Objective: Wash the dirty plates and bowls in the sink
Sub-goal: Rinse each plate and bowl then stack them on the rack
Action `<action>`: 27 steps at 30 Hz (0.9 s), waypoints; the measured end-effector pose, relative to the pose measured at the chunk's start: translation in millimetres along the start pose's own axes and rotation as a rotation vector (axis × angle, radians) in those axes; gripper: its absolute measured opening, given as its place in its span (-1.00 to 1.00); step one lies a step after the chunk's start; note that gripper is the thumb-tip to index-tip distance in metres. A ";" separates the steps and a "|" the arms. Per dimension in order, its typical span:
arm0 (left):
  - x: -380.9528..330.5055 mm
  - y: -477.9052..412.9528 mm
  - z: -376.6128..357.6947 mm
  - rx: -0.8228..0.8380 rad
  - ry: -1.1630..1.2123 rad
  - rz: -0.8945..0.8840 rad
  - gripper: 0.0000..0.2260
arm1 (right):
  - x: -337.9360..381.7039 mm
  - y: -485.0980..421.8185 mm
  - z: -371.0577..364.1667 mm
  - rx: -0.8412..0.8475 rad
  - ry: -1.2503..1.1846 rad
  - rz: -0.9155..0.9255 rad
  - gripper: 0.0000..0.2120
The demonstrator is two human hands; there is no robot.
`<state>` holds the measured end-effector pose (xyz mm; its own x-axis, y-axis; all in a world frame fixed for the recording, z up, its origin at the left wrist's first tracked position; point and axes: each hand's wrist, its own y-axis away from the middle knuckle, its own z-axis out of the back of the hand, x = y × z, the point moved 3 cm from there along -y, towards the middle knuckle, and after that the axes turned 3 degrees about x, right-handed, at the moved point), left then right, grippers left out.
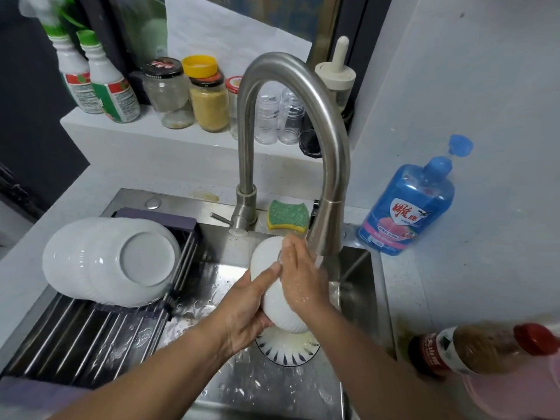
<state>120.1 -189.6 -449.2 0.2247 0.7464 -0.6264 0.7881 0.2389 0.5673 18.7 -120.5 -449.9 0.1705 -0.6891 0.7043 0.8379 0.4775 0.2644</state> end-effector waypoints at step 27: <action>11.4 -27.6 4.4 -0.233 -0.657 -0.354 -0.40 | -23.4 7.3 36.7 0.065 -0.485 -0.213 -0.63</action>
<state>103.4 -190.4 -474.5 0.3330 0.0982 -0.9378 0.7516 0.5729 0.3269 1.8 -80.9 -440.4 -0.2724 -0.4510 0.8499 0.7910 0.3980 0.4647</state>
